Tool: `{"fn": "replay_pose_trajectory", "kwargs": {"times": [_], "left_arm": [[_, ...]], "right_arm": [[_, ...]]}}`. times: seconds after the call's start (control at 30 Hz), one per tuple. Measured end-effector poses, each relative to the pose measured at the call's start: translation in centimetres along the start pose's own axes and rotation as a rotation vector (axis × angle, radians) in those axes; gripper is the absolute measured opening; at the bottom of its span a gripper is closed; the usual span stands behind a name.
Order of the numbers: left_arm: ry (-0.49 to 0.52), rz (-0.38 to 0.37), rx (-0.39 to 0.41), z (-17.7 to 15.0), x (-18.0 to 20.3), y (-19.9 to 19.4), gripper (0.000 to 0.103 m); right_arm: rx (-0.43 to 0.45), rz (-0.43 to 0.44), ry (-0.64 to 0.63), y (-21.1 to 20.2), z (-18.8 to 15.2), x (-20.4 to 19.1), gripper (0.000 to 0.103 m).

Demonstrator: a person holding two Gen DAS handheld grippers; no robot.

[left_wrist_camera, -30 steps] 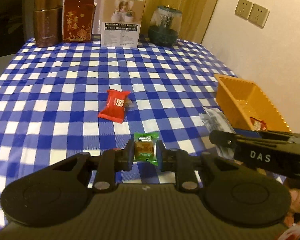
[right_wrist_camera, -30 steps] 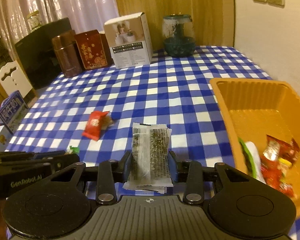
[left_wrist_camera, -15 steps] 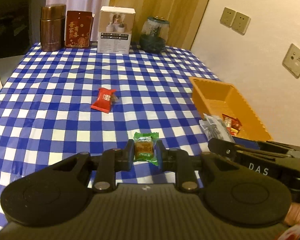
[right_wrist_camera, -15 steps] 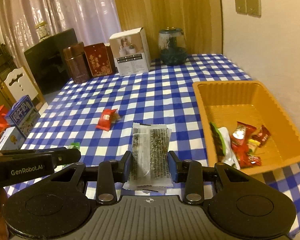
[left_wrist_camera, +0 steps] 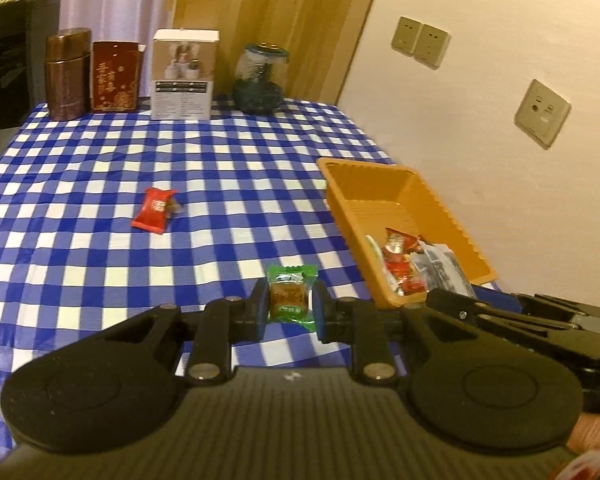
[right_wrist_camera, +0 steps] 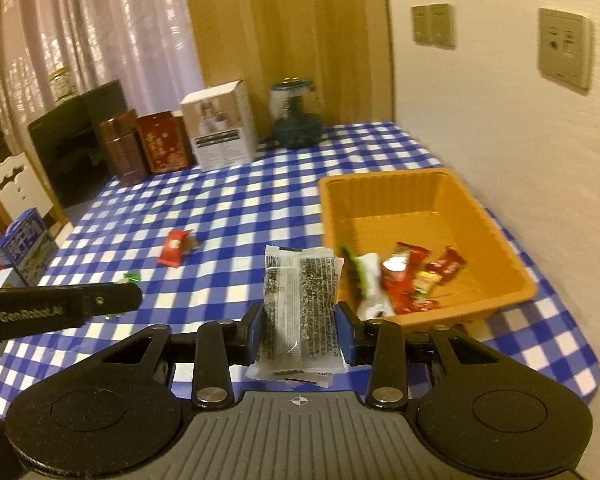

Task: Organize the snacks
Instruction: 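Carry the leaf packet in the right tool while the left tool carries the green candy toward the tray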

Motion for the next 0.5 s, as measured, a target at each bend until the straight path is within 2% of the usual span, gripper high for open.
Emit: {"fn": "replay_pose_trajectory", "kwargs": {"times": [0.5], "left_arm": [[0.031,-0.050,-0.030,0.2,4.1,2.0,0.020]], "right_arm": [[0.005,-0.060,0.054,-0.8,0.2,4.8,0.039]]}}
Point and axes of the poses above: each gripper's, at about its wrist camera, not at the fingertips, and y roughly the way its jaws point, x to its right, z to its top, the point moved 8 cm from there along y, roughly the way its jaws point, and after that the axes turned 14 degrees about -z, right-handed, at the moved point
